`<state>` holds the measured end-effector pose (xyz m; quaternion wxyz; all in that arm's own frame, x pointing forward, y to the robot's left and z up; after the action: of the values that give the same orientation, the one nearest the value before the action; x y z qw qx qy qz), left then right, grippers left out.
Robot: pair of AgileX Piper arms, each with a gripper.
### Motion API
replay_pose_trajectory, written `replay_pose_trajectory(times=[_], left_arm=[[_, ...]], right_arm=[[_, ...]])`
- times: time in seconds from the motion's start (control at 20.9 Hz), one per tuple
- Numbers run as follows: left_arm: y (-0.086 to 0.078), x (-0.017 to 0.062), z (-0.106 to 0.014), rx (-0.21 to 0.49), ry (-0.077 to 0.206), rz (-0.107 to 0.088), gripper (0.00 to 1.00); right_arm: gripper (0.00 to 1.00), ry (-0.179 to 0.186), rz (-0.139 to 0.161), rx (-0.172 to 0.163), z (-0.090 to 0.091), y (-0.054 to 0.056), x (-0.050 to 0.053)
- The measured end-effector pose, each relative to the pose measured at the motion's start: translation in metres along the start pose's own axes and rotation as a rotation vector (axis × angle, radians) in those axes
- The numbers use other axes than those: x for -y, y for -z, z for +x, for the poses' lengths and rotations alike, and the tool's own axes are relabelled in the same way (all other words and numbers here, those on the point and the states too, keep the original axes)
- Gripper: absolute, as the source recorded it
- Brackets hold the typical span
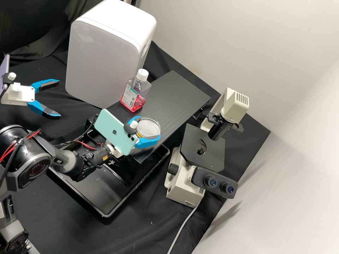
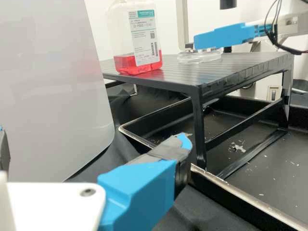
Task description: Place the lid on the petri dish
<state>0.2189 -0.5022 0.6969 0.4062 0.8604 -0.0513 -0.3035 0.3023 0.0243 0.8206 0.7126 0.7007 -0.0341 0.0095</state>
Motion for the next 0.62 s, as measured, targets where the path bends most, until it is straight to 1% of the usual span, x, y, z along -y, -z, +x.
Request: replay_pose_trajectory(times=[0.1,0.14,0.19,0.29,0.33,0.43,0.53,0.62], left_arm=[[0.0,0.0,0.0,0.0,0.0,0.0,1.0],[0.0,0.0,0.0,0.0,0.0,0.0,1.0],[0.0,0.0,0.0,0.0,0.0,0.0,1.0],[0.0,0.0,0.0,0.0,0.0,0.0,1.0],[0.0,0.0,0.0,0.0,0.0,0.0,1.0],[0.0,0.0,0.0,0.0,0.0,0.0,1.0],[0.0,0.0,0.0,0.0,0.0,0.0,1.0],[0.0,0.0,0.0,0.0,0.0,0.0,1.0]], right_arm=[[0.0,-0.003,0.002,0.002,0.003,0.0,0.0],[0.0,-0.008,-0.003,0.001,0.006,0.0,-0.001],[0.0,-0.01,-0.002,0.002,0.007,0.0,-0.001],[0.0,-0.005,-0.003,0.008,0.01,-0.001,0.001],[0.0,-0.001,-0.014,0.007,0.012,0.0,0.003],[0.0,0.003,-0.019,0.006,0.015,0.0,0.005],[0.0,0.007,-0.015,0.012,0.016,0.0,0.008],[0.0,0.004,-0.015,0.013,0.018,0.0,0.008]])
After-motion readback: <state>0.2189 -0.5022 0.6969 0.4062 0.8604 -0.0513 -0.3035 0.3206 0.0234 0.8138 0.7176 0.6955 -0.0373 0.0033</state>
